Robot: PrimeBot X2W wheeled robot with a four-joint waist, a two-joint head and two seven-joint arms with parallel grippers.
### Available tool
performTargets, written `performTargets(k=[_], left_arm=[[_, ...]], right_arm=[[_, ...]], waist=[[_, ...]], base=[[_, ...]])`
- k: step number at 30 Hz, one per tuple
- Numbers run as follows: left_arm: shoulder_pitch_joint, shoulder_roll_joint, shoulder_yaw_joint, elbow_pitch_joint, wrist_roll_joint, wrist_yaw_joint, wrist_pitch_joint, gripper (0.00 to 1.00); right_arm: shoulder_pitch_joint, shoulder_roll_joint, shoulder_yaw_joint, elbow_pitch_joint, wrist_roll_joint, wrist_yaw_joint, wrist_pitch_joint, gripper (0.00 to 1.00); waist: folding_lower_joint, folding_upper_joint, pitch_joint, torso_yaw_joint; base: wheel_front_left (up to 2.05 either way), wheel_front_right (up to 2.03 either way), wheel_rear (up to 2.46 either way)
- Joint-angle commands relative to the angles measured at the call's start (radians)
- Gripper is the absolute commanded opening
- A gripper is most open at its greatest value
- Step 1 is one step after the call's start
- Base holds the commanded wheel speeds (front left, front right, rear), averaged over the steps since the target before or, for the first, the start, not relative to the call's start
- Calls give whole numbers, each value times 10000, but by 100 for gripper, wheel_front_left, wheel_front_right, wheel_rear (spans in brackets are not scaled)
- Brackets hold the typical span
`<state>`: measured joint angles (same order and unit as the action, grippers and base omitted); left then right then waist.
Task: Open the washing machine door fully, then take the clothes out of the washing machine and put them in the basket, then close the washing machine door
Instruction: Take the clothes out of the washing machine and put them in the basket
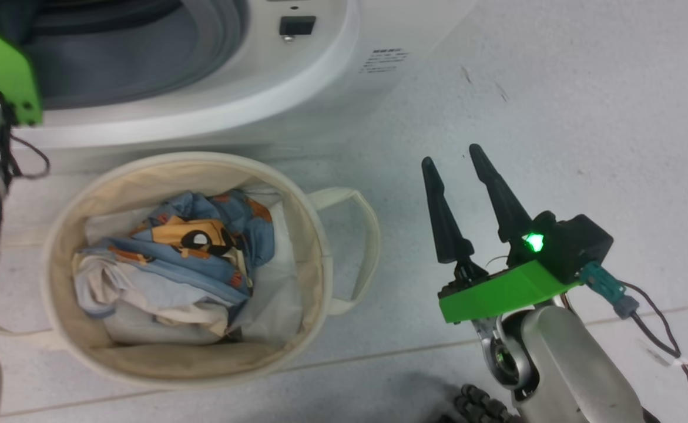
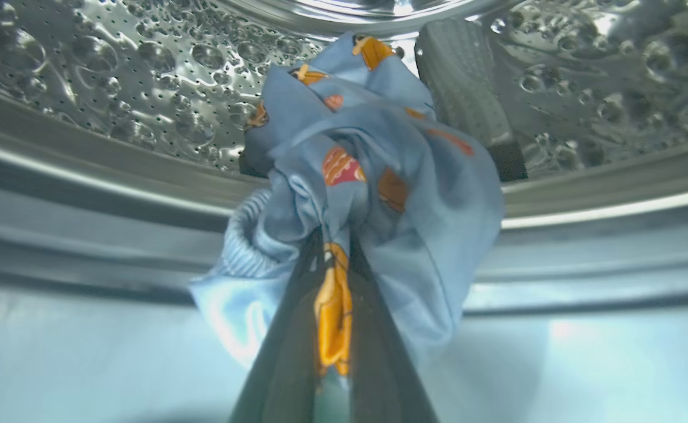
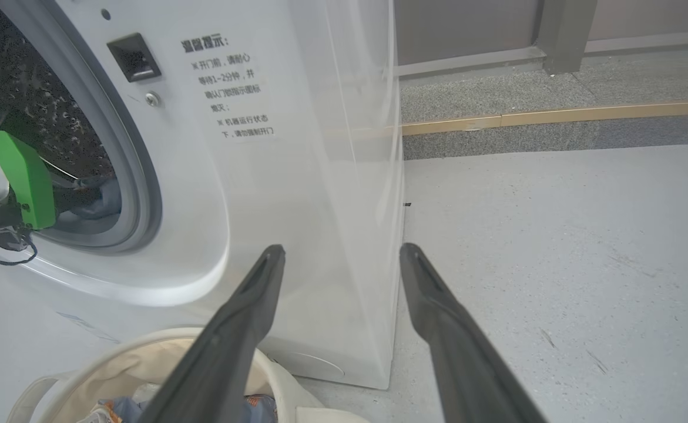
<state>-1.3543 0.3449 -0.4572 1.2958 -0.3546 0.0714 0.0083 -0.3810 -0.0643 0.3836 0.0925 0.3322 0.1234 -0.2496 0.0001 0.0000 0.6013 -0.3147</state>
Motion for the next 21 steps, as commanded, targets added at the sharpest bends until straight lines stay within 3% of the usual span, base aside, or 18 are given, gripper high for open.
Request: performTargets(k=[1,10,16,21], left_arm=[[-8,330,84,-161,-58,-90,-156,0],[580,-306,280,-161,-553,-629,-1446,0],[1248,-798,449,-379,-991,-1369,-2353,0],[1848,-1041,708,-1378,-1499,-1858,-2646,0]], right_arm=[[72,125,207,-305,-89,73,-120,100],[41,57,396,49,53,73,-121,100],[191,-159,494,355,355,73,-121,100],[362,-216,588,571,666,73,-122,100]], waist=[[-1,0,-178,141],[-1,0,-1245,612],[-1,0,-2331,1271],[-1,0,-3066,1863]], base=[[0,0,0],[0,0,0],[0,0,0],[0,0,0]])
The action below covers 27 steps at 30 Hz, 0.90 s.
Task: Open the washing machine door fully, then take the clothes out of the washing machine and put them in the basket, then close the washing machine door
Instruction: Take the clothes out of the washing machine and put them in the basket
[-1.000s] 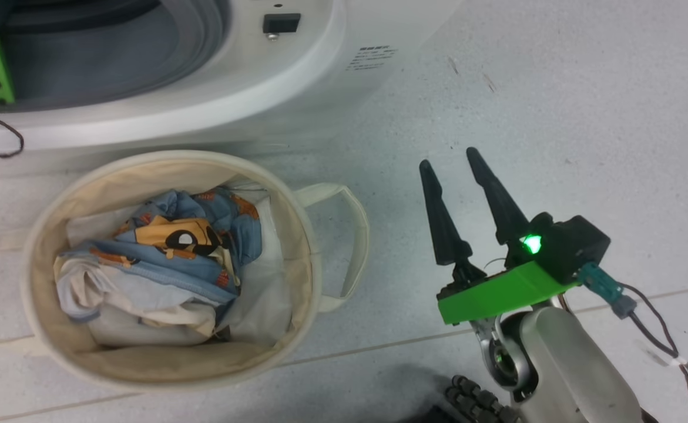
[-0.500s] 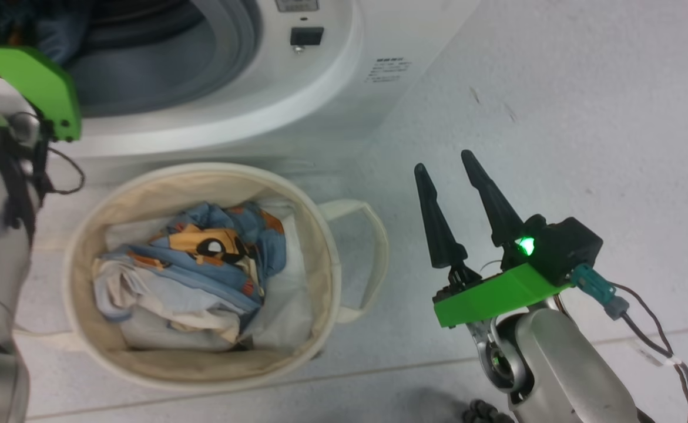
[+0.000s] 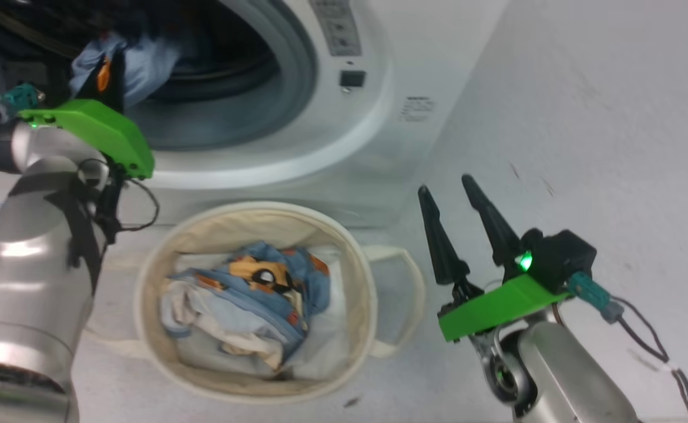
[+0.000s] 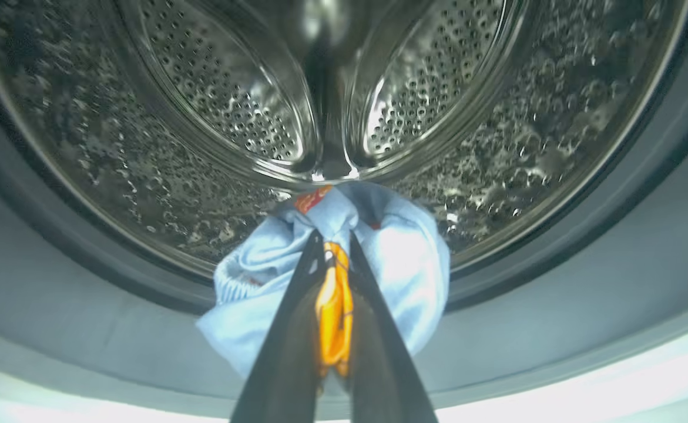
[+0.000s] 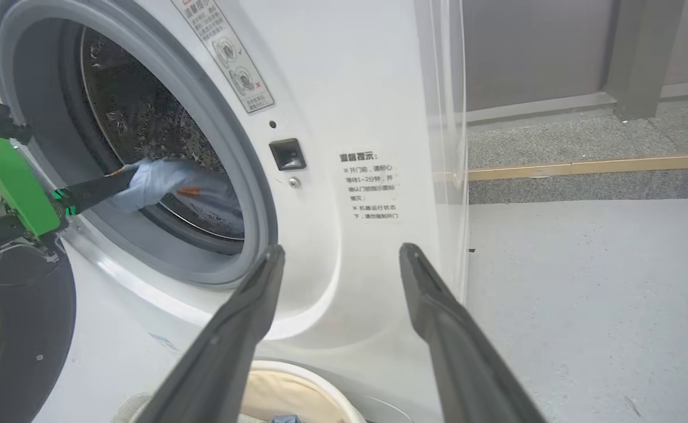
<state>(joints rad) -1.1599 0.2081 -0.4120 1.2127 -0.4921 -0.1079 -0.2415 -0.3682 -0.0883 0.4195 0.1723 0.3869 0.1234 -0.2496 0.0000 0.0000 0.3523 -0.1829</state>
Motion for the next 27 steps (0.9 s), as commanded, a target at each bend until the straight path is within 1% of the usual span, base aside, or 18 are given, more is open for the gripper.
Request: performTargets(k=[1,6,9,10,13,14,16,19,21,24,27], left_arm=[[75,300,296,-867,-231,-117,-166,0],[1078,384,260,-2762,-793,-215,-100,0],[1690,598,25,-4355,-1210,-223,646,0],[1690,598,25,-4355,-1210,-223,646,0],[2293,1025,120,-6409,-1729,-194,1707,0],[2500,1196,195,-7199,-1880,-74,2102,0],[2937,1537,388,-8885,-2174,336,2907,0],[3645,1982,731,-11321,-2593,1102,3966,0],[4087,2227,931,-12634,-2787,1573,4490,0],[4709,2532,1106,-13973,-2947,2150,5104,0],[5332,2836,1171,-14637,-3025,2503,5550,0]], right_arm=[[270,26,234,-202,207,73,-122,100],[425,-46,282,-66,454,73,-122,100],[530,-131,249,-2,549,73,-122,100],[530,-131,249,-2,549,73,-122,100],[649,-178,153,11,614,73,-122,100],[698,-182,122,10,632,73,-122,100],[777,-187,100,20,647,73,-122,100],[828,-175,115,26,675,73,-122,100],[826,-159,125,3,695,73,-122,100],[823,-159,105,-11,712,73,-122,100],[784,-163,129,-14,701,73,-122,100]], waist=[[0,0,-723,672],[0,0,-1405,1320],[0,0,-1765,1679],[0,0,-1765,1679],[0,0,-2042,1952],[0,0,-2122,2023],[0,0,-2231,2122],[0,0,-2329,2175],[0,0,-2356,2157],[0,0,-2360,2120],[0,0,-2322,1982]], base=[[0,0,0],[0,0,0],[0,0,0],[0,0,0],[0,0,0],[0,0,0],[0,0,0],[0,0,0],[0,0,0],[0,0,0],[0,0,0]])
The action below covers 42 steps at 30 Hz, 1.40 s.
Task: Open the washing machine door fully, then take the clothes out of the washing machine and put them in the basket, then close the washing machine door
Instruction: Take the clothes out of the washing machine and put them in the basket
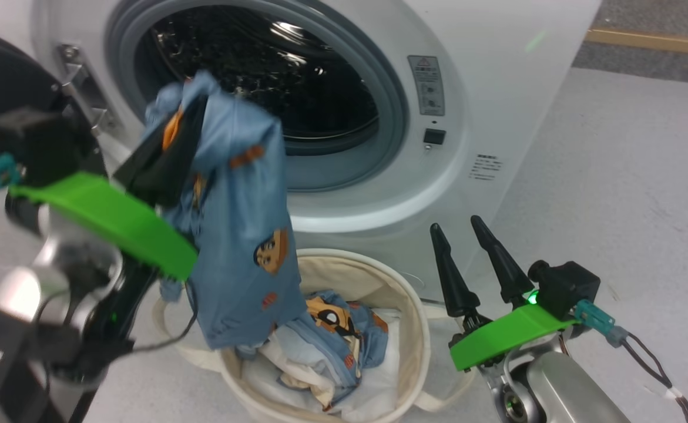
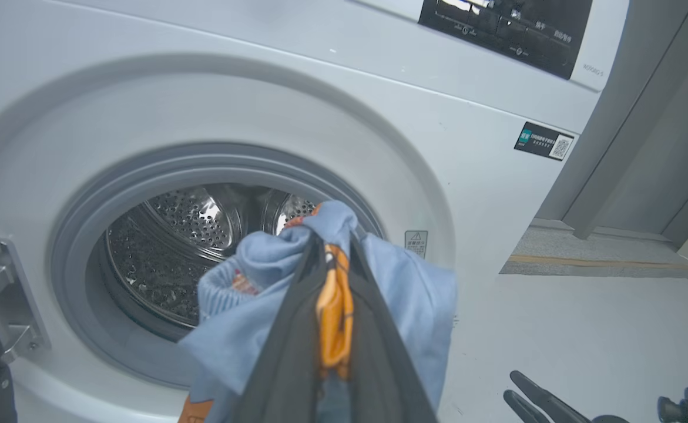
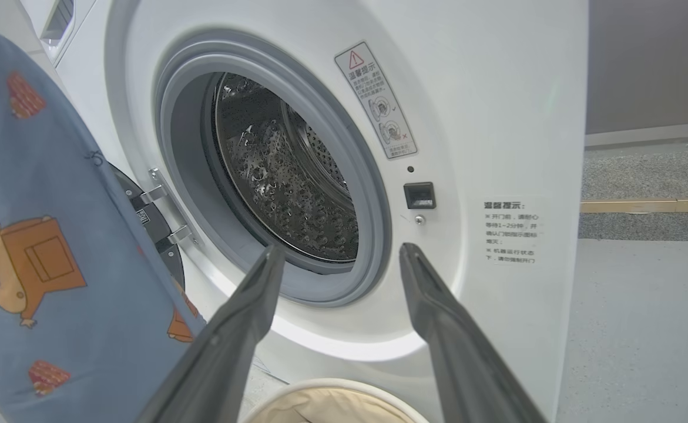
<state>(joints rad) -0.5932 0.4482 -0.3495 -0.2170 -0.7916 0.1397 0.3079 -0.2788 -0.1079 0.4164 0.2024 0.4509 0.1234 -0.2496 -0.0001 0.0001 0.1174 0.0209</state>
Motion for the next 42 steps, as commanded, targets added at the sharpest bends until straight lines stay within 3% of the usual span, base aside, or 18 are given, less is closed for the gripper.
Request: performTargets(k=[1,8,13,18,27,28,36,42], left_arm=[[-98,486,617,-494,-128,125,130,0],[1762,555,393,-377,-369,299,117,0],[2503,0,-270,983,-186,18,-539,0],[2504,-748,-858,3141,44,-510,-1433,0],[1425,-1960,-1285,8360,273,-1652,-3182,0],[1425,-1960,-1285,8360,273,-1652,-3182,0],[388,-2650,-1644,12680,700,-1960,-4217,0],[-184,-3019,-1619,14100,770,-2083,-5319,0]], right_arm=[[-133,31,162,-319,51,73,-122,100],[-200,-14,24,-388,-3,73,-122,100],[-272,-32,-73,-458,-61,73,-122,100],[-337,-36,-166,-551,-108,73,-122,100],[-518,-46,-236,-659,-231,73,-122,100],[-518,-46,-236,-659,-231,73,-122,100],[-692,-29,-328,-773,-358,73,-122,100],[-733,-70,-379,-747,-410,73,-122,100]], waist=[[1,-1,47,-120],[1,-1,302,-510],[1,-1,449,-835],[1,-1,662,-1180],[1,-1,1330,-1910],[1,-1,1330,-1910],[1,-1,1949,-2493],[1,-1,2016,-2571]], base=[[0,0,0],[0,0,0],[0,0,0],[0,0,0],[0,0,0],[0,0,0],[0,0,0],[0,0,0]])
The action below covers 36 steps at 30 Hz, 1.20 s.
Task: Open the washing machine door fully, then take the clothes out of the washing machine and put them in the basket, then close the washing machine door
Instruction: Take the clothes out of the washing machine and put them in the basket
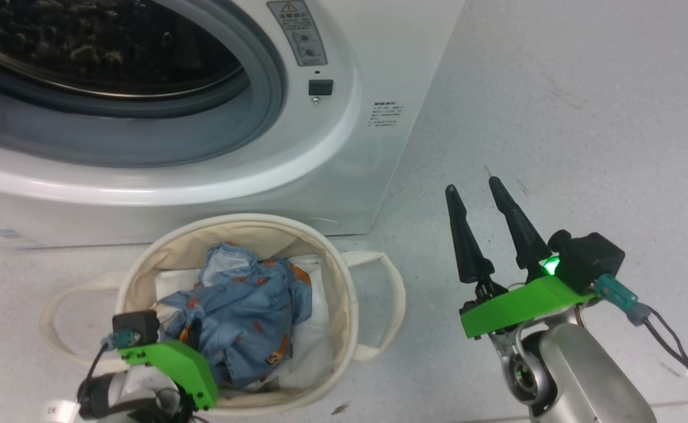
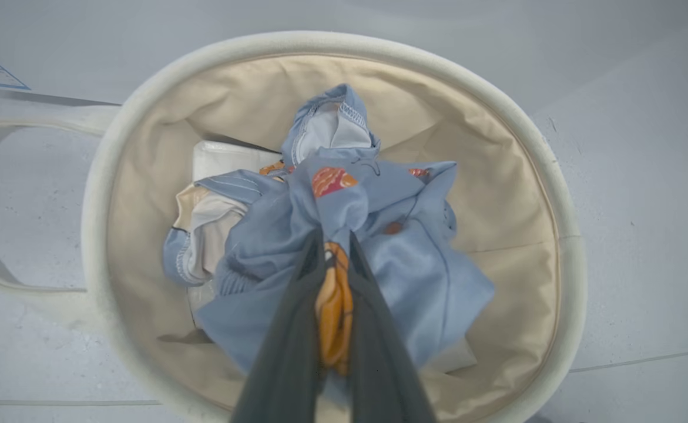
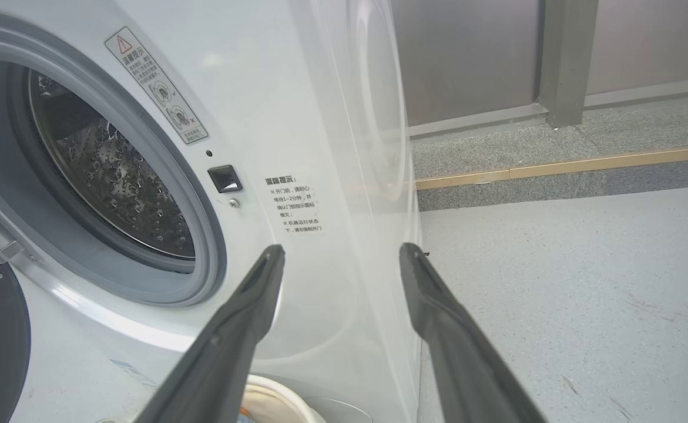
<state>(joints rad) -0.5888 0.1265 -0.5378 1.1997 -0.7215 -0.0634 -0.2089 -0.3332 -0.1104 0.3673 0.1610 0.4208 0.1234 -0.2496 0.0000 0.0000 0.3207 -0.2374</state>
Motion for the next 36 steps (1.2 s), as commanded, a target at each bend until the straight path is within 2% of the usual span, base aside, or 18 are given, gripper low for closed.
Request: performTargets(k=[1,2,3,6,8,12,14,16,18,24,30,36], left_arm=[[-277,165,295,75,60,-44,-243,0],[-303,139,315,186,54,-52,-307,60],[-323,124,329,266,51,-81,-358,100],[-431,225,419,319,104,-59,-486,100],[-546,475,702,-206,210,153,-517,100],[-138,1003,1894,-2649,1021,659,-524,100],[342,1020,2616,-3862,1568,694,-525,100],[1006,797,3514,-5201,2254,463,-526,100],[1335,598,3878,-5810,2648,222,-527,100],[1921,236,4152,-7089,3502,-276,-527,100],[2249,327,3973,-7969,3605,-475,-505,100],[2739,718,3903,-9587,3139,-564,223,100]], right_arm=[[-187,-52,99,-321,-114,73,-122,100],[-185,-54,98,-303,-118,73,-122,100],[-182,-60,100,-279,-134,73,-122,100],[-158,-55,107,-238,-145,73,-122,100],[-129,-56,125,-229,-142,73,-122,100],[-64,-68,186,-166,-109,73,-122,100],[-28,-73,240,-116,-81,73,-122,100],[14,-96,321,-76,-23,73,-122,100],[60,-123,323,-54,13,73,-122,100],[219,-187,380,-17,64,73,-122,100],[293,-287,437,-43,58,73,-122,100],[357,-340,546,-91,99,73,-122,100]], waist=[[0,0,-50,41],[0,0,-91,72],[0,0,-138,119],[0,0,-301,324],[0,0,-406,521],[0,0,-650,965],[0,0,-790,1197],[0,0,-989,1517],[0,0,-1098,1742],[0,0,-1461,2328],[0,0,-1763,2587],[0,0,-2014,2639]], base=[[0,0,0],[0,0,0],[0,0,0],[0,0,0],[0,0,0],[0,0,0],[0,0,0],[0,0,0],[0,0,0],[0,0,0],[0,0,0],[0,0,0]])
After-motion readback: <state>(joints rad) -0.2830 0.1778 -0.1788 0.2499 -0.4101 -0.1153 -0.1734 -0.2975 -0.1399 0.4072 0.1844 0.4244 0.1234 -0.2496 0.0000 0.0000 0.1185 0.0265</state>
